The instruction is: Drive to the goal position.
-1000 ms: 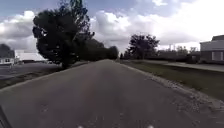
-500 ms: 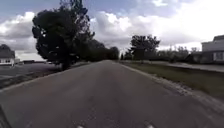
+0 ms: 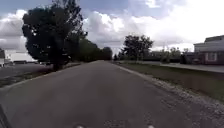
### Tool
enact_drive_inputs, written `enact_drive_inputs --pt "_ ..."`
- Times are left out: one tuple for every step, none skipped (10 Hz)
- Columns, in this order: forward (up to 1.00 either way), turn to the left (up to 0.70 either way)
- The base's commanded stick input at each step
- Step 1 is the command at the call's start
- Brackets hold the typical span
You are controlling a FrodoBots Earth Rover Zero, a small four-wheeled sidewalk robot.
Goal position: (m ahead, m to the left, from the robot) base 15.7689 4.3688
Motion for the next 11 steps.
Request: enact_drive_inputs --pt "0.7 0.0" --pt "0.7 0.0" --pt "0.7 0.0" --pt "0.7 0.0" --pt "0.7 0.0" --pt "0.7 0.35" --pt "0.7 0.35" --pt "0.7 0.35" --pt "0.7 0.35" --pt "0.7 0.35" --pt "0.7 0.35"
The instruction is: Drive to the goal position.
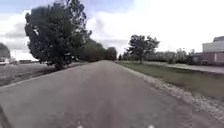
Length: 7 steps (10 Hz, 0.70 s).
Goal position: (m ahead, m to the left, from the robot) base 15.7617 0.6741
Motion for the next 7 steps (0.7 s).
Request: enact_drive_inputs --pt "0.7 0.35" --pt "0.7 0.35" --pt "0.7 0.27" --pt "0.7 0.0" --pt "0.7 0.0" --pt "0.7 0.0" --pt "0.7 0.0"
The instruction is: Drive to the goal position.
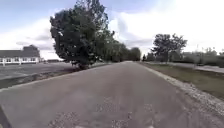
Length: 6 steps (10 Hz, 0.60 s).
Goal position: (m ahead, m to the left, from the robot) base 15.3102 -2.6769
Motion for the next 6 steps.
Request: enact_drive_inputs --pt "0.7 0.0" --pt "0.7 0.0" --pt "0.7 0.0" --pt "0.7 0.0" --pt "0.7 0.0" --pt "0.7 0.0"
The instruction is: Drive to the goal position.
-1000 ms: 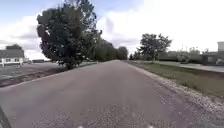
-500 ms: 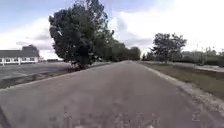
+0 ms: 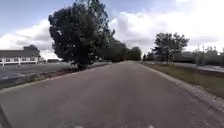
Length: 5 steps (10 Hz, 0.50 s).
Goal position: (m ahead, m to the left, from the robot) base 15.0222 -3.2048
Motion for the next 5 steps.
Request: enact_drive_inputs --pt "0.7 0.0" --pt "0.7 0.0" --pt "0.7 0.0" --pt "0.7 0.0" --pt "0.7 0.0"
